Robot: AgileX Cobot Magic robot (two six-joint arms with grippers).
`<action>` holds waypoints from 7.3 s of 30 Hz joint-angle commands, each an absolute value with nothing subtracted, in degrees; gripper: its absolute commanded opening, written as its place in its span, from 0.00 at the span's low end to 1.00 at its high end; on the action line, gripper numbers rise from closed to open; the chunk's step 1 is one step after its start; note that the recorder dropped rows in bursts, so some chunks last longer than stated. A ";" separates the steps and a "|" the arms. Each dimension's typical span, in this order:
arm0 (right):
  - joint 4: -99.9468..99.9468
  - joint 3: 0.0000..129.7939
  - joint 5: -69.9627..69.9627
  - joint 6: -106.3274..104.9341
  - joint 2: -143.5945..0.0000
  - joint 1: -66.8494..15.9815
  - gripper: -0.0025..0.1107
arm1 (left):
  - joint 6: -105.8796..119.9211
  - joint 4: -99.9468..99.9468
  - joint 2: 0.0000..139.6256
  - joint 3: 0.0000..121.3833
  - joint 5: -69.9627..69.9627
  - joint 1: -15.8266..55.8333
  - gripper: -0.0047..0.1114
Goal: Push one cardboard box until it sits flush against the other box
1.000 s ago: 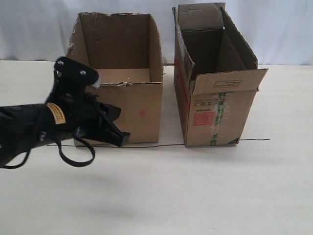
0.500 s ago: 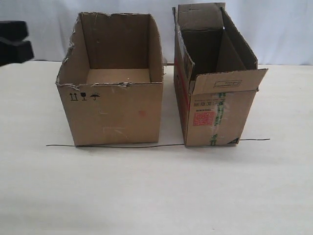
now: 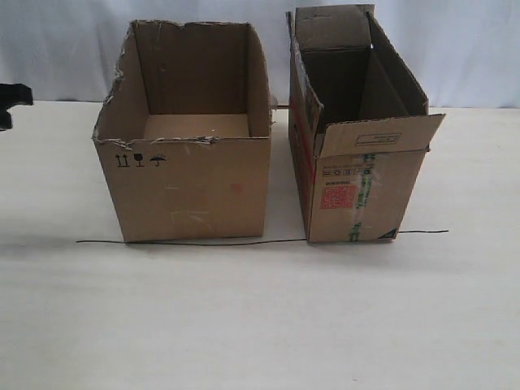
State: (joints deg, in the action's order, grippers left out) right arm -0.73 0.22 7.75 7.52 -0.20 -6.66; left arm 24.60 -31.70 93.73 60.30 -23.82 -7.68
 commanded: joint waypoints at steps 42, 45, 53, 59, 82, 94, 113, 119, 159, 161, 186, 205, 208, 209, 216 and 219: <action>-0.87 0.00 7.34 7.03 0.00 -6.85 0.07 | 61.84 -89.51 133.88 87.66 -65.41 -9.29 0.04; -0.87 0.00 7.34 7.03 0.00 -6.85 0.07 | 60.94 -89.63 135.81 89.76 -68.35 -8.58 0.04; -0.87 0.00 7.34 7.03 0.00 -6.85 0.07 | 61.14 -90.42 136.43 90.08 -68.31 -7.13 0.04; -0.87 0.00 7.34 7.03 0.00 -6.85 0.07 | 61.14 -90.40 136.43 90.08 -69.41 -6.77 0.04; -0.87 0.00 7.34 7.03 0.00 -6.85 0.07 | 59.48 -87.75 130.43 90.08 -69.96 -13.53 0.04; -0.87 0.00 7.34 7.03 0.00 -6.85 0.07 | 57.68 -64.50 73.87 56.42 -45.15 -16.65 0.04; -0.87 0.00 7.34 7.03 0.00 -6.85 0.07 | 52.51 -58.67 7.73 22.05 -19.63 5.39 0.04; -0.87 0.00 7.34 7.03 0.00 -6.85 0.07 | 50.52 -58.67 5.31 22.05 -23.01 5.39 0.04; -0.87 0.00 7.34 7.03 0.00 -6.85 0.07 | 10.59 1.63 4.72 1.40 -4.70 7.27 0.04; -0.87 0.00 7.34 7.03 0.00 -6.85 0.07 | 10.59 1.63 4.72 0.00 -3.36 7.00 0.04; -0.87 0.00 7.34 7.03 0.00 -6.85 0.07 | 10.22 -11.64 0.00 0.00 -3.97 -2.66 0.04; -0.87 0.00 7.34 7.03 0.00 -6.85 0.07 | 10.39 -11.24 0.00 0.00 -3.99 -2.66 0.04; -0.87 0.00 7.34 7.03 0.00 -6.85 0.07 | 10.39 -11.24 0.00 0.00 -3.99 -2.66 0.04; -0.87 0.00 7.34 7.03 0.00 -6.85 0.07 | 10.39 -11.24 0.00 0.00 -3.99 -2.66 0.04; -0.87 0.00 7.34 7.03 0.00 -6.85 0.07 | 10.39 -11.24 0.00 0.00 -3.99 -2.66 0.04; -0.87 0.00 7.34 7.03 0.00 -6.85 0.07 | 10.39 -11.24 0.00 0.00 -3.99 -2.66 0.04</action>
